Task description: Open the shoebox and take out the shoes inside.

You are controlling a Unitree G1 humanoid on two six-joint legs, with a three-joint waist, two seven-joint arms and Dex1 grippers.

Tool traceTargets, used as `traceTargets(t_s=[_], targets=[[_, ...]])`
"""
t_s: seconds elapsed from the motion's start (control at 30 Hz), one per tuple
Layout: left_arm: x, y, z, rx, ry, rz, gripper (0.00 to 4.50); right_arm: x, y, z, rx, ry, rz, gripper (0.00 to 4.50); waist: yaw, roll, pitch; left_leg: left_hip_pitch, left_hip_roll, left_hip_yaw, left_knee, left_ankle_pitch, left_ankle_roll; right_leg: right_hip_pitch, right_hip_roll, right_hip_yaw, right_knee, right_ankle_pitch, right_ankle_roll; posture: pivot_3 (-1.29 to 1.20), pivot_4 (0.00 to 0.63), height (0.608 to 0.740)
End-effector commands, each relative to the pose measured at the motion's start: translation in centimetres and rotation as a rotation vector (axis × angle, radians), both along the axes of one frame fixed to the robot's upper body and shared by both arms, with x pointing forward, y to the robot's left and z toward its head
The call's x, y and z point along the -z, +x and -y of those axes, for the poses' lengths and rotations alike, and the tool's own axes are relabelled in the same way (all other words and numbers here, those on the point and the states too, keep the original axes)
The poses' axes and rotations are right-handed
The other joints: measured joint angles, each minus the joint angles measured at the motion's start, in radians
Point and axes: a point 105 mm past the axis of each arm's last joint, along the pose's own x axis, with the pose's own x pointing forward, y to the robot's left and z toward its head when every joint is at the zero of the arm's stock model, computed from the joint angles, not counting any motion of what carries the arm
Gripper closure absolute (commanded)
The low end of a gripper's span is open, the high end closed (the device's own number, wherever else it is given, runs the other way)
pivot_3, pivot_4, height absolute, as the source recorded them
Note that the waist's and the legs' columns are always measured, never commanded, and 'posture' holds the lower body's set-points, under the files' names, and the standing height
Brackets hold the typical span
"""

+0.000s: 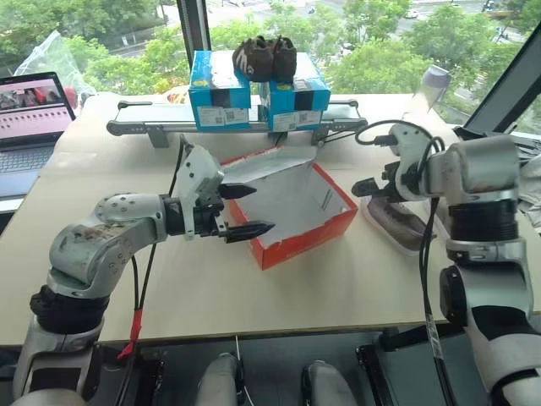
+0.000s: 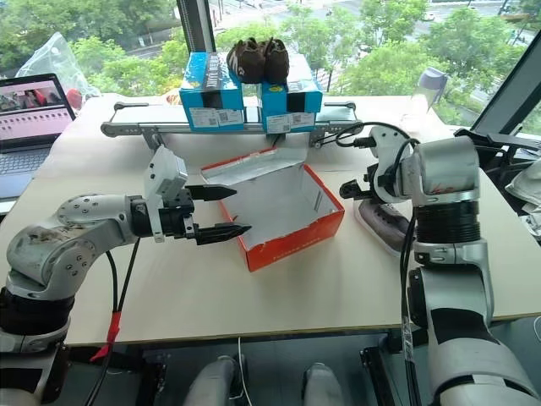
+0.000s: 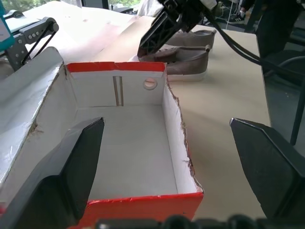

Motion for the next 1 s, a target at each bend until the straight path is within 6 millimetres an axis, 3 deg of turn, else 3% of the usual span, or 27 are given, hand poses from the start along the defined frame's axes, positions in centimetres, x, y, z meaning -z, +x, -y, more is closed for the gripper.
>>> traceTargets(t_s=[0.03,0.13,0.27,0.33,0.5,0.57,0.63,0.7,0.83,0.93,1.0], targets=[[-1.3,-0.4,-0.2,0.007,-0.014,0.049,0.0,-4.4,-1.4,0.2,-0.157,-0.008,0.278,0.03,0.003,0.0,0.0,0.0,0.0,0.0,0.0,0.0,0.0,0.0,0.0,0.0,0.0,0.0,0.0,0.0,0.15,0.74],[-1.1,-0.6,-0.7,-0.001,-0.023,0.037,0.0,-5.8,-3.5,0.4,-0.252,0.099,0.387,0.03,0.009,0.0,0.0,-0.001,0.0,0.0,0.0,0.0,0.001,0.001,0.0,-0.001,-0.002,0.0,0.0,0.0,0.15,0.74],[-1.2,-0.6,-3.3,-0.091,-0.119,-0.007,0.0,-5.6,-6.2,2.2,-0.345,0.008,0.515,0.03,0.006,0.0,0.0,-0.001,0.0,0.0,0.0,0.001,0.003,0.0,0.0,0.0,-0.001,0.0,0.0,0.0,0.15,0.74],[-0.8,0.3,-5.5,-0.206,-0.186,-0.014,0.0,-3.5,-7.3,3.3,-0.343,-0.018,0.498,0.03,0.006,0.0,0.0,0.0,0.0,0.0,0.0,0.001,0.003,0.001,0.0,0.0,-0.001,0.0,0.0,0.0,0.15,0.74],[1.6,2.1,-11.6,-0.622,-0.302,0.071,0.0,1.3,-8.8,5.6,-0.1,0.172,0.583,0.03,0.001,-0.001,-0.001,0.007,0.001,-0.003,0.001,-0.003,-0.003,0.01,0.0,-0.001,-0.006,0.0,0.001,0.0,0.15,0.74],[3.5,2.1,-14.8,-0.848,-0.291,0.121,0.0,3.6,-9.8,6.1,0.032,0.231,0.619,0.03,0.003,-0.001,-0.001,0.006,0.0,-0.004,-0.001,-0.004,-0.004,0.01,0.0,-0.001,-0.007,0.0,0.001,0.0,0.15,0.74],[5.8,1.2,-16.8,-0.994,-0.249,0.135,0.0,5.1,-10.7,6.1,0.112,0.221,0.652,0.03,0.003,-0.001,-0.002,0.007,0.0,-0.008,0.0,-0.004,-0.004,0.013,0.0,-0.003,-0.007,-0.001,0.0,0.0,0.15,0.74],[7.9,-0.1,-16.7,-1.049,-0.21,0.124,0.0,6.4,-11.6,5.4,0.117,0.173,0.667,0.03,0.002,0.0,-0.001,0.005,0.0,-0.011,-0.001,-0.004,-0.004,0.01,-0.001,-0.002,-0.007,-0.001,0.001,0.0,0.15,0.74],[10.1,-1.8,-14.7,-1.052,-0.182,0.115,0.0,7.6,-12.7,4.8,0.168,0.13,0.693,0.03,0.001,-0.001,-0.002,0.005,0.0,-0.012,0.0,-0.006,-0.006,0.006,-0.001,-0.003,-0.008,-0.001,0.0,0.0,0.15,0.74],[12.5,-3.0,-12.1,-1.041,-0.175,0.052,0.0,9.6,-13.3,3.5,0.163,0.075,0.668,0.03,0.003,0.001,-0.004,0.005,0.001,-0.012,-0.002,-0.006,-0.006,0.006,-0.001,-0.004,-0.012,-0.002,-0.007,0.0,0.15,0.74],[13.0,-3.3,-10.9,-1.032,-0.181,0.046,0.0,11.2,-13.6,2.6,0.164,0.068,0.638,0.03,0.002,0.001,-0.006,0.004,0.002,-0.012,-0.004,-0.006,-0.006,0.005,-0.001,-0.004,-0.015,-0.001,-0.007,0.0,0.15,0.74]])
